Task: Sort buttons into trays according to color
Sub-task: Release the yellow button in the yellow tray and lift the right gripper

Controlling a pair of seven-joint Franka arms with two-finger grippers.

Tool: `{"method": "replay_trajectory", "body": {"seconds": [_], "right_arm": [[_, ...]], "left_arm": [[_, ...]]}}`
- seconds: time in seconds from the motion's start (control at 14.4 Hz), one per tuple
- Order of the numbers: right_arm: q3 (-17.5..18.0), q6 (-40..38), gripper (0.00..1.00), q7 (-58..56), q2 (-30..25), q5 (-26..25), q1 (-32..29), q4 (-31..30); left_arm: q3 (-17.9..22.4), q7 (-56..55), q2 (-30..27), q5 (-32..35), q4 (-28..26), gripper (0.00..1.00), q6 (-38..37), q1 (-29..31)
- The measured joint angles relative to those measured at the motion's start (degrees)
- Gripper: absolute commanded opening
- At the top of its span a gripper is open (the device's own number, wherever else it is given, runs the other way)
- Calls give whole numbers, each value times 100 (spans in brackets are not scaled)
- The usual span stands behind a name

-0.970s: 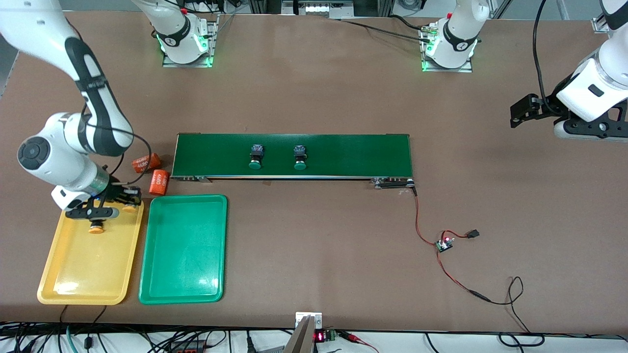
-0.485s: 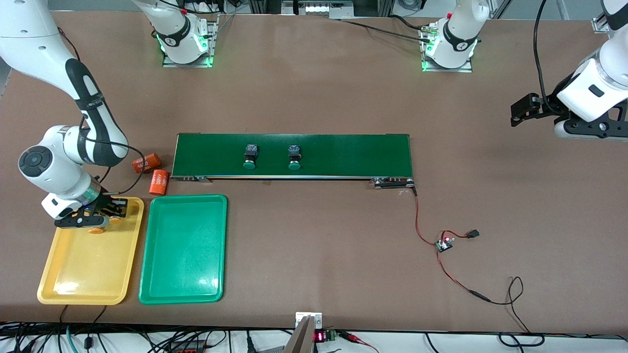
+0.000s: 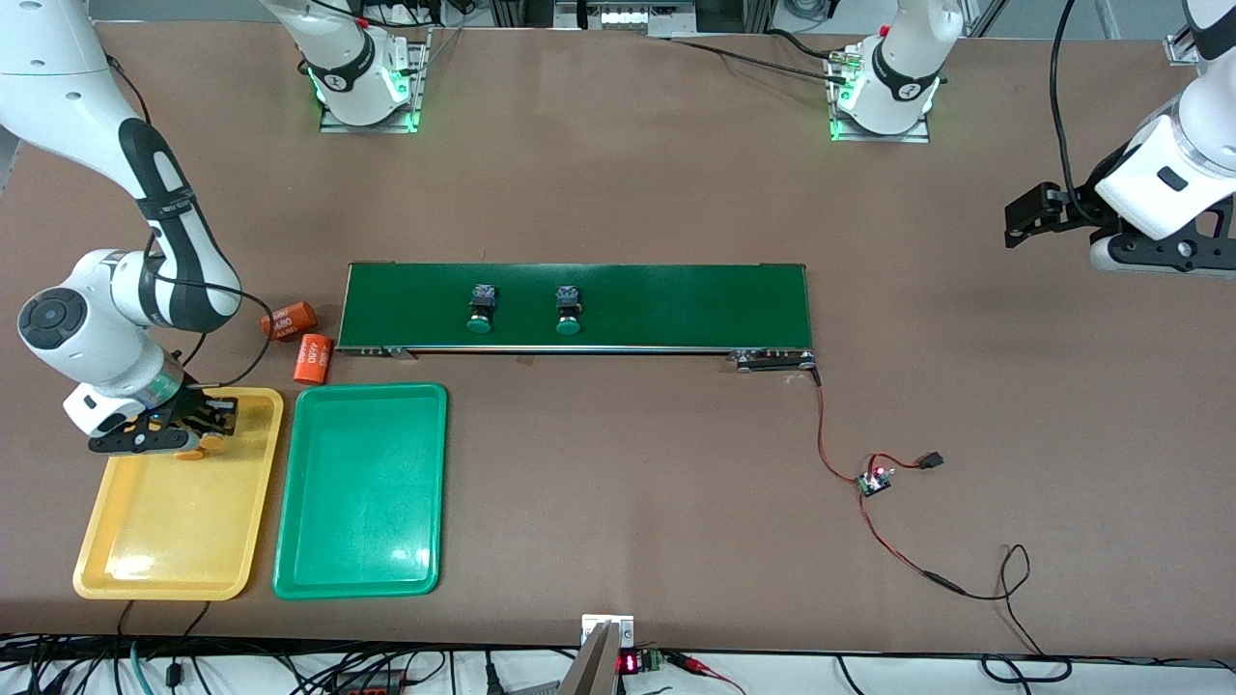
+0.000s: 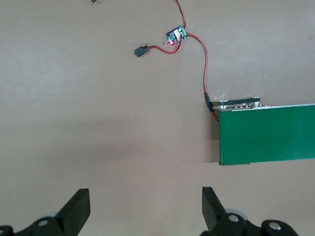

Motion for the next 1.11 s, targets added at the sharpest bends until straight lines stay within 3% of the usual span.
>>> {"method": "replay_trajectory", "body": {"seconds": [0.48,0.83,1.11], "right_arm": [[109,-57,100,365,26,7,10,29],[925,-171,100,1871,-726,6,91,-1246],[1532,-1165,100,2864,-1589,43,204,-1830]], "left_arm": [[-1,0,0,0,0,100,-4,0],[-4,0,0,0,0,100,-5,-1],[-4,0,0,0,0,100,-5,-2]]}}
